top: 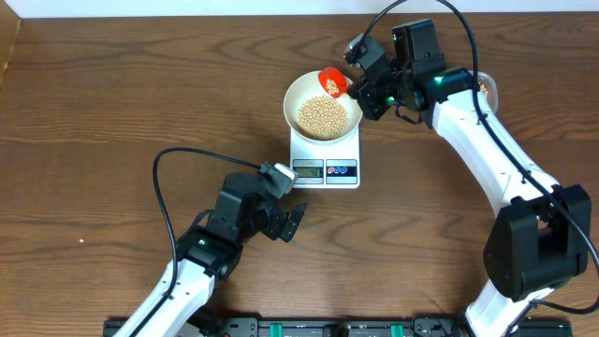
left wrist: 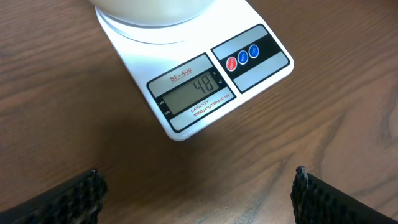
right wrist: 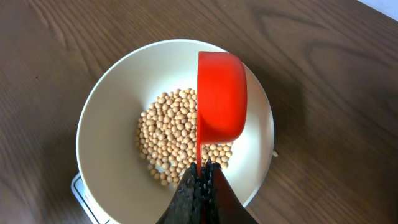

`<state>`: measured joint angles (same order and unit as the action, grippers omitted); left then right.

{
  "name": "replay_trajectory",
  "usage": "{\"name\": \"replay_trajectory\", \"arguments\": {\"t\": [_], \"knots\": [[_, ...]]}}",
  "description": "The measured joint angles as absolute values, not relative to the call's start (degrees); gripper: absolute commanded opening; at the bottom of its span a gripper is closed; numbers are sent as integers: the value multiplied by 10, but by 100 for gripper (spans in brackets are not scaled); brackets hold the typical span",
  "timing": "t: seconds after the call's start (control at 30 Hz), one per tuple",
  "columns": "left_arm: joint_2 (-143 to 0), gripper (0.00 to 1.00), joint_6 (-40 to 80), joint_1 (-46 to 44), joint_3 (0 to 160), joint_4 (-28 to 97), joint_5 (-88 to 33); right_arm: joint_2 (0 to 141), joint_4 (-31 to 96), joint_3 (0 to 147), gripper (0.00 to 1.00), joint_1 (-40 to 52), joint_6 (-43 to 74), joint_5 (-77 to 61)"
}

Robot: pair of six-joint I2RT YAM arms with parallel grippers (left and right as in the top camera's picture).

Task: Scoop item into bowl and weigh 50g on scale
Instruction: 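Tilt the red scoop to pour chickpeas into the bowl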

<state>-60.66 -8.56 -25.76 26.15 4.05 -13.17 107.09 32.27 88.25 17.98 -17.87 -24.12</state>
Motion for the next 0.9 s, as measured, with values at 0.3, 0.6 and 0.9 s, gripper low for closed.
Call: {"name": "replay_trajectory", "arguments": {"t": [0.3, 0.6, 0.9], "knots": [[-607, 97, -86, -258, 262, 40, -132, 1071, 322, 882, 1, 180, -186, -240], [-607, 97, -86, -258, 262, 41, -132, 1071, 322, 882, 1, 180, -188, -239], [-607, 97, -86, -258, 262, 41, -132, 1071, 323, 882, 1, 180, -191, -239]]}}
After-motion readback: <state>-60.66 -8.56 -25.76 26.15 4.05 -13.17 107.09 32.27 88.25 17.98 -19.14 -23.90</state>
